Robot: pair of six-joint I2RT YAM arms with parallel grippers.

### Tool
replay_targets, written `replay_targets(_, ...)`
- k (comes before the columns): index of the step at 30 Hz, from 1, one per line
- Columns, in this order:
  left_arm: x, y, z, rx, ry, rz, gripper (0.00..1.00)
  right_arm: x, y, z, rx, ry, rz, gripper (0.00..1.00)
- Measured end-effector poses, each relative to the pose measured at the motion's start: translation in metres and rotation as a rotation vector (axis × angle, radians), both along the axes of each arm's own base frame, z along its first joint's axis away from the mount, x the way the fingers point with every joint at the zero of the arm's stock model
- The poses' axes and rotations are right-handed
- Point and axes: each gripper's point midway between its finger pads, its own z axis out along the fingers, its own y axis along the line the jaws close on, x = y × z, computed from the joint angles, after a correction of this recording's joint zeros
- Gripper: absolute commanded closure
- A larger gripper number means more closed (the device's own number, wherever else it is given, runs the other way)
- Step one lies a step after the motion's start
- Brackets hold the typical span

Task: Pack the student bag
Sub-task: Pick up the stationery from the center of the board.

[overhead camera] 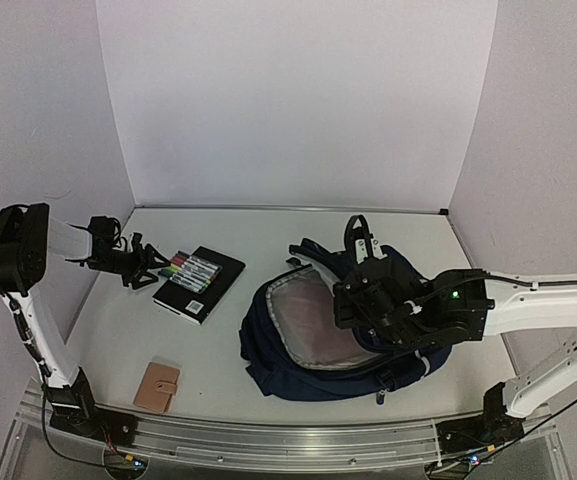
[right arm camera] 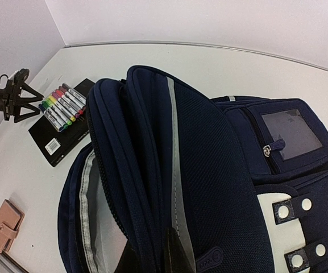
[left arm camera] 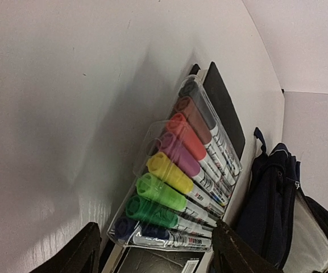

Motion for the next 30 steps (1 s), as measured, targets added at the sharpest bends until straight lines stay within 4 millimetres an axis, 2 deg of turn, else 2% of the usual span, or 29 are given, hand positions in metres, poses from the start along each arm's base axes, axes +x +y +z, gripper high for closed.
replay_targets(3, 0.003, -0.002, -0.006, -0.017, 0.011, -0.012, 0.48, 0.000, 0.000, 0.002, 0.001, 0.000, 0.002, 1.00)
replay_targets(8, 0.004, -0.005, -0.016, -0.043, 0.037, -0.023, 0.49, 0.000, 0.001, 0.005, 0.004, 0.001, 0.002, 1.00)
replay_targets(13, 0.014, -0.007, -0.021, -0.058, 0.030, -0.034, 0.54, 0.001, 0.001, 0.006, 0.000, 0.005, 0.004, 1.00)
replay_targets(19, 0.021, -0.009, -0.017, -0.078, 0.006, -0.049, 0.77, 0.000, 0.001, 0.006, -0.002, 0.007, 0.008, 1.00)
replay_targets(24, 0.028, -0.013, -0.002, -0.116, -0.039, -0.060, 0.90, 0.000, 0.002, 0.006, -0.002, 0.008, 0.008, 1.00)
replay_targets(30, 0.022, -0.011, 0.035, -0.102, -0.122, -0.031, 0.99, 0.001, 0.002, 0.007, 0.008, 0.009, -0.003, 1.00)
